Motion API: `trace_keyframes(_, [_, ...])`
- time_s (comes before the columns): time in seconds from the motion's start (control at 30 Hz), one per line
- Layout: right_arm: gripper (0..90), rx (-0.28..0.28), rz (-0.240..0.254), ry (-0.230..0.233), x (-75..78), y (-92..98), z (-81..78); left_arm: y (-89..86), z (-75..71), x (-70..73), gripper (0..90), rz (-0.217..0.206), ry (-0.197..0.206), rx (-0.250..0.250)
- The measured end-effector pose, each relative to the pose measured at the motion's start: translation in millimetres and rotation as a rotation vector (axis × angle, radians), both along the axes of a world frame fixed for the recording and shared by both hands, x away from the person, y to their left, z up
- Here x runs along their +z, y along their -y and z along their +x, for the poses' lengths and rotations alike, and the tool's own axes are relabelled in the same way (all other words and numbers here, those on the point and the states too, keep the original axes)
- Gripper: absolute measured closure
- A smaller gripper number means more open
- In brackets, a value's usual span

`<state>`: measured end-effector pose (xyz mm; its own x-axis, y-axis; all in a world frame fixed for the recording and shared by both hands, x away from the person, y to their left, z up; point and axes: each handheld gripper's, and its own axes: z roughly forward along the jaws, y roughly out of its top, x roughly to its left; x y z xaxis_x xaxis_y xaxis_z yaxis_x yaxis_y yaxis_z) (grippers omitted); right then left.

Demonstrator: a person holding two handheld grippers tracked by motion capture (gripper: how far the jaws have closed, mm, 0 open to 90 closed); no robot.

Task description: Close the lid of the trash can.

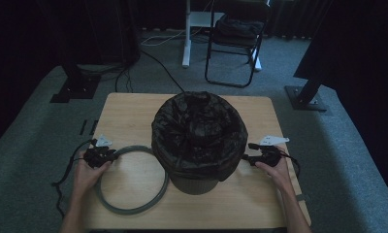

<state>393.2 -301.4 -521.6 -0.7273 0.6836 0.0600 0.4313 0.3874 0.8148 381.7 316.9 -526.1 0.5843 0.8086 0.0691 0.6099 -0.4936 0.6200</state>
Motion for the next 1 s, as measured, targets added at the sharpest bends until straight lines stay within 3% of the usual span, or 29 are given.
trace_keyframes(0.2, [33.6, -0.002, -0.020, -0.019, -8.4, -1.3, 0.5, -8.6, -4.8, 3.3, 76.7, 0.015, -0.041, -0.044])
trace_keyframes(0.53, [33.7, -0.023, -0.018, -0.045, -20.5, -1.2, 2.4, -20.3, -8.8, 9.6, 78.1, -0.026, -0.079, -0.065])
trace_keyframes(0.8, [33.7, -0.033, -0.015, -0.051, -24.3, -1.9, 2.9, -22.5, -7.9, 23.4, 78.1, -0.068, -0.078, -0.099])
trace_keyframes(1.0, [33.7, -0.035, -0.018, -0.050, -24.4, -2.0, 2.8, -27.6, -6.3, 41.4, 78.1, -0.109, -0.064, -0.111])
